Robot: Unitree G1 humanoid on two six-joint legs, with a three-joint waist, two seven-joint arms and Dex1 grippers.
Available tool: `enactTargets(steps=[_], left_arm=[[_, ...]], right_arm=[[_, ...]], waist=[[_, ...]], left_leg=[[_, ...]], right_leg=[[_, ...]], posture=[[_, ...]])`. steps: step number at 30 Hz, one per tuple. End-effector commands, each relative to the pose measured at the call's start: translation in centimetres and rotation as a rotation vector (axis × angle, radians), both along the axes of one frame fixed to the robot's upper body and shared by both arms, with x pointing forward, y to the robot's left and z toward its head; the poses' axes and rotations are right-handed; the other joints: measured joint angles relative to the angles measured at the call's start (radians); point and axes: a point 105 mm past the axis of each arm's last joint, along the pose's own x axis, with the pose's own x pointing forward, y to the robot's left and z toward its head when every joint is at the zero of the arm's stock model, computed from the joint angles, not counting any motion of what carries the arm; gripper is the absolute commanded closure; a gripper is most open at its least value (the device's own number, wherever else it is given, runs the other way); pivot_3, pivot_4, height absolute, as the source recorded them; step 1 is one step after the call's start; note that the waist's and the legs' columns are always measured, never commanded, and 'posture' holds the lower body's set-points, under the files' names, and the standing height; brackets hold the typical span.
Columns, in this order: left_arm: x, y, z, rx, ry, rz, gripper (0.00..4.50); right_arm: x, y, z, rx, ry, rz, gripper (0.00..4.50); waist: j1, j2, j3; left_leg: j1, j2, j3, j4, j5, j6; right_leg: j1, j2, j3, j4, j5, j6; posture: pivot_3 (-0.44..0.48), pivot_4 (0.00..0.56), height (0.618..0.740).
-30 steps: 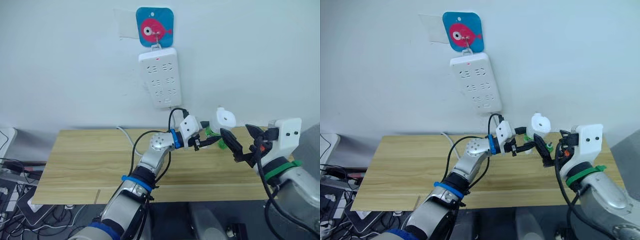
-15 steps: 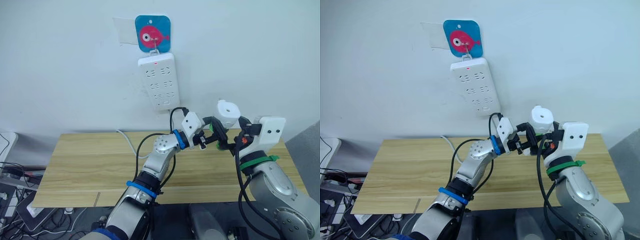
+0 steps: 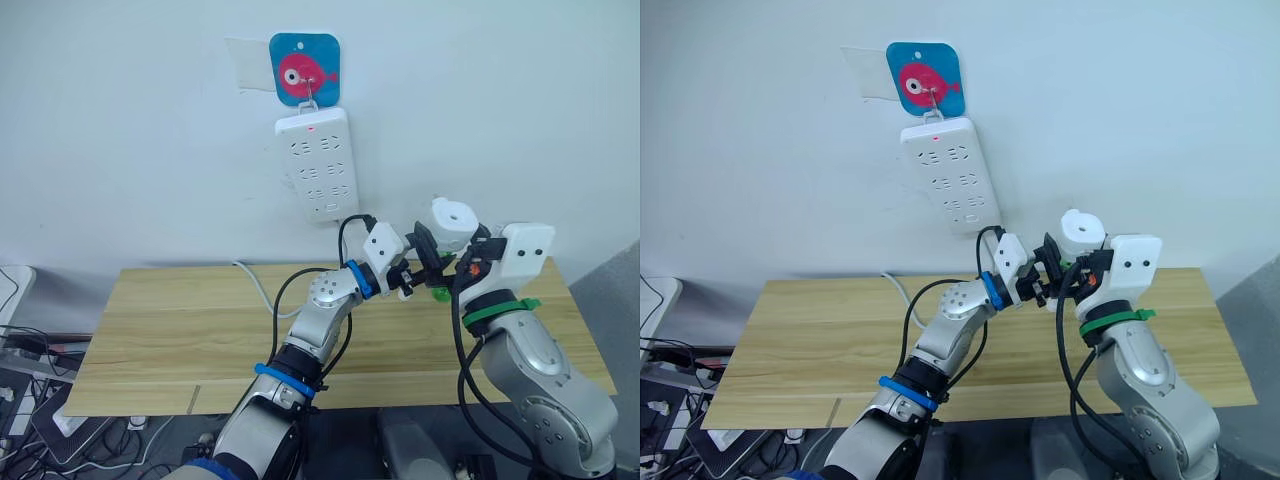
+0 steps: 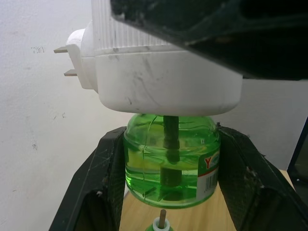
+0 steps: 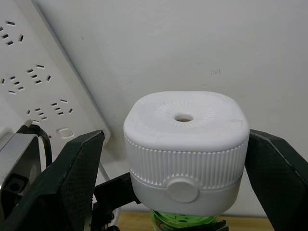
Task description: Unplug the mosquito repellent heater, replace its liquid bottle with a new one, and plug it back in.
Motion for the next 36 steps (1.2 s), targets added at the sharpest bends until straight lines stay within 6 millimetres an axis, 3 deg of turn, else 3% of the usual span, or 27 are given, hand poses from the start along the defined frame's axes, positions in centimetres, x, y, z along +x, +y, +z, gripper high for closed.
enactTargets(steps=[1,3,10,17,28,36], left_arm=[[-0.8,-0.6,1.7,-0.046,-0.045,-0.028,2.24],[-0.8,-0.6,1.6,-0.046,-0.042,-0.03,2.24],[-1.4,-0.6,1.3,-0.059,0.002,-0.077,2.24],[-1.6,1.8,1.1,-0.016,0.024,-0.168,0.02],[-0.7,9.5,2.9,0.031,0.129,-0.236,0.0],[-0.8,15.4,5.9,-0.035,0.115,-0.039,0.0]], right_arm=[[-0.4,0.3,1.2,0.004,-0.058,0.018,0.84],[-0.4,0.4,1.2,0.003,-0.058,0.018,1.52],[-0.3,0.2,1.0,0.001,-0.054,0.025,1.6],[0.1,-1.6,1.2,-0.029,-0.069,-0.01,1.6],[0.2,-1.9,1.3,-0.038,-0.054,0.026,1.6],[-0.6,0.3,2.6,-0.034,-0.081,0.173,1.6]], waist=[[0.0,0.0,0.0],[0.0,0.0,0.0],[0.0,0.0,0.0],[-0.001,0.0,0.0],[0.001,0.0,0.0],[0.004,0.0,0.0]], left_leg=[[0.0,0.0,0.0,0.0,0.0,0.0],[0.0,0.0,0.0,0.0,0.0,0.0],[0.0,0.0,0.0,0.0,0.0,0.0],[0.001,0.0,0.0,0.0,0.0,0.0],[0.001,0.001,-0.001,0.0,0.0,0.0],[0.001,0.003,-0.002,-0.001,0.0,0.0]], right_leg=[[0.0,0.0,0.0,0.0,0.0,0.0],[0.0,0.0,0.0,0.0,0.0,0.0],[0.0,0.0,0.0,0.0,0.0,0.0],[0.0,0.0,0.0,0.001,0.0,0.0],[0.0,0.001,-0.001,0.001,0.0,0.0],[0.0,0.001,-0.001,0.001,-0.001,-0.001]], posture=[[-0.177,0.164,0.74],[-0.177,0.166,0.74],[-0.167,0.172,0.74],[-0.151,0.177,0.74],[-0.11,0.192,0.74],[-0.084,0.195,0.74]])
